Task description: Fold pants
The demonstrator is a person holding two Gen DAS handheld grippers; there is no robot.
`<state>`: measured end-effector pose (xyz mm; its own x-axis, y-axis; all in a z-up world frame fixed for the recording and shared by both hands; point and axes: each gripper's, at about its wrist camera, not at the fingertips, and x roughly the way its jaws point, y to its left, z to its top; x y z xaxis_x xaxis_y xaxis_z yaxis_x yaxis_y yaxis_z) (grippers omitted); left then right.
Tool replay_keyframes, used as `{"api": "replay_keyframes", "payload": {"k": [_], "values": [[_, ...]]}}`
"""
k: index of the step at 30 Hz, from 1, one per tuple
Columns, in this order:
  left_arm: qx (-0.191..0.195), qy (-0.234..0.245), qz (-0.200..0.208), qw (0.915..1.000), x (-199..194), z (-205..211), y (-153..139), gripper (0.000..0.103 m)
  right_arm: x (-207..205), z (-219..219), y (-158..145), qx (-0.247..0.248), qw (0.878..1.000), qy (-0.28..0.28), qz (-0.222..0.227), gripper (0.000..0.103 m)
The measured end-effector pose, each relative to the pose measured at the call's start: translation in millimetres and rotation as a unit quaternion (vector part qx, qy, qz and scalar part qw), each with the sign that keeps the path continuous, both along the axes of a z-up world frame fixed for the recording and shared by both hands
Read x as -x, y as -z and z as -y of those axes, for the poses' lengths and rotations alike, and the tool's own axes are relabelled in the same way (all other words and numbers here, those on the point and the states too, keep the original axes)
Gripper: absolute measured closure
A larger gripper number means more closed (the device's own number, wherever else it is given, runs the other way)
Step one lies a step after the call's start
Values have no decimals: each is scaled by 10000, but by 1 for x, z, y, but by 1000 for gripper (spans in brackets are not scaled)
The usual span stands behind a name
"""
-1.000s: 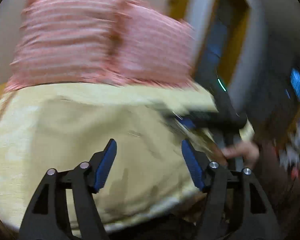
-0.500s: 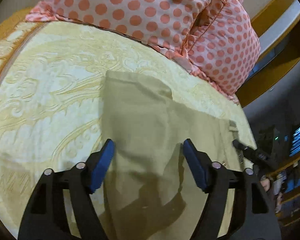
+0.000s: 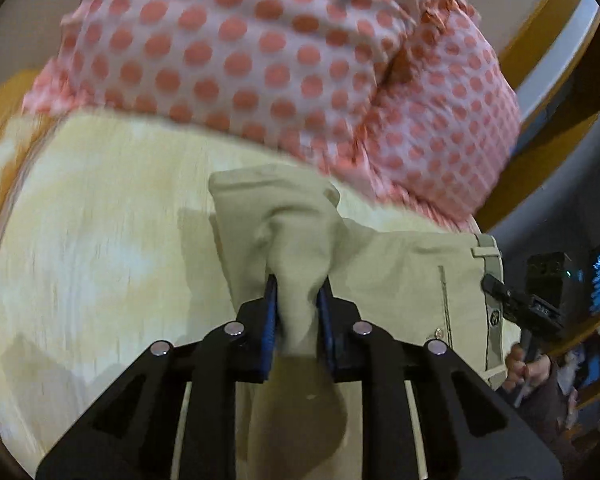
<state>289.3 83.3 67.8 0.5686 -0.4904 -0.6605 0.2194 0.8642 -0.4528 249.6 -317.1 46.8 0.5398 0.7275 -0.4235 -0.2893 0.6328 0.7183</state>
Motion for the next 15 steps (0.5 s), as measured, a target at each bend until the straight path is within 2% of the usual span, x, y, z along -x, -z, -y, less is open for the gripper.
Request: {"api": "replay_keyframes", "payload": {"k": [1, 3, 5, 6, 7, 8, 9, 10, 11, 12, 13, 15], "values": [[-68, -67, 116, 9999, -14, 4, -3, 95, -12, 5, -1, 12, 9999, 117, 22, 93], [-258, -185, 257, 9992, -37, 13, -2, 94, -38, 10, 1, 296, 9987, 404, 88, 93], [-600, -262, 119, 9978, -58, 24, 10, 92, -57, 1, 14, 1057, 9927, 572, -107, 91], [-849, -344, -64, 9958, -66, 29, 18, 82, -63, -4, 22, 1428, 9875, 583, -332, 87], [-932, -398, -149, 9947, -67, 28, 20, 70, -66, -6, 29, 1770, 9806, 640, -541, 77], [-940, -444, -153, 9945, -65, 25, 20, 66, -63, -4, 30, 1849, 9786, 688, -584, 72], [-989, -626, -58, 9931, -56, 16, 15, 53, -57, 0, 24, 1832, 9786, 797, -487, 67], [-1016, -777, 64, 9918, -48, 9, 9, 42, -49, 4, 16, 1868, 9772, 952, -343, 55], [-963, -881, 212, 9912, -37, 1, 3, 40, -37, 6, 4, 1779, 9782, 1063, -81, 45], [-659, -861, 414, 9932, -21, -6, -7, 39, -28, 6, -4, 1567, 9824, 1005, 127, 35], [-361, -718, 495, 9955, -11, -8, -12, 39, -21, 3, -9, 1335, 9872, 835, 270, 35], [156, -214, 465, 9986, 6, -1, -15, 35, -12, -14, -6, 888, 9956, 221, 176, 35]]}}
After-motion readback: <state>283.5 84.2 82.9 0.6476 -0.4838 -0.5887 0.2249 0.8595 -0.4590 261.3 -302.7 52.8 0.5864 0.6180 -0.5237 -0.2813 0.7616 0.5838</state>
